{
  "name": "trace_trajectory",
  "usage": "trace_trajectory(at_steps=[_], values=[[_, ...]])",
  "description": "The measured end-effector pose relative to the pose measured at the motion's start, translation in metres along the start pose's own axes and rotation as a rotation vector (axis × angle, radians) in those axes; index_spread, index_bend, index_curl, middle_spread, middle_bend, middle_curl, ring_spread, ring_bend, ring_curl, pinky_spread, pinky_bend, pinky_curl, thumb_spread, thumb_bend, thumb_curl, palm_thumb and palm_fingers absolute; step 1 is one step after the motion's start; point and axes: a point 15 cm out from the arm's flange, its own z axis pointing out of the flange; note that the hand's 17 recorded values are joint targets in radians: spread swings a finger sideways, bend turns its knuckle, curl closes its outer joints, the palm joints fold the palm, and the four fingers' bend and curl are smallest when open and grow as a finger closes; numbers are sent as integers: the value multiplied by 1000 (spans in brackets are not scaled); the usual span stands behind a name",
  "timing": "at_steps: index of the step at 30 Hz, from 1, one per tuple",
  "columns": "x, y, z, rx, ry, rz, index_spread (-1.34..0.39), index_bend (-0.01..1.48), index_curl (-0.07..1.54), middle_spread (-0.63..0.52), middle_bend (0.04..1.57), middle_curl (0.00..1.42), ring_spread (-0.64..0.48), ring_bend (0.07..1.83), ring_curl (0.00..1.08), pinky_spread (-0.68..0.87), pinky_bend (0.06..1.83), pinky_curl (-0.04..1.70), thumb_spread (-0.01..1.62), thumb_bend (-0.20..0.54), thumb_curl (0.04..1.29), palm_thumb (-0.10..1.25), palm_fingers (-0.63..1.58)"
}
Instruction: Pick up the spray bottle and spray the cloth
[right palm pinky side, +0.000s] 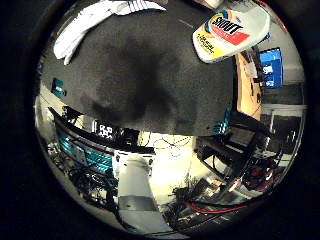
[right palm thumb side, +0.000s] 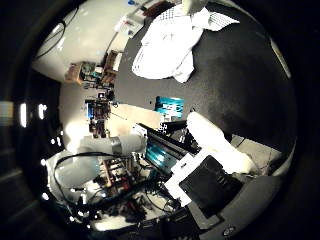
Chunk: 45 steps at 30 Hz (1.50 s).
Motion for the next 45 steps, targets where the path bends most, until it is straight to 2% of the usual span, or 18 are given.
trace_trajectory(at_steps=[23,34,45], values=[[0,-3,-8,24,2,1,-435,187,337,22,182,270,281,238,230,672,664,188,999,-25,530,738,319],[-7,-15,-75,235,22,5,-441,184,328,13,185,275,275,253,230,682,691,183,984,-26,533,738,347],[27,-11,-127,420,88,110,-442,186,326,18,180,272,274,266,226,679,718,174,968,-29,520,711,339]])
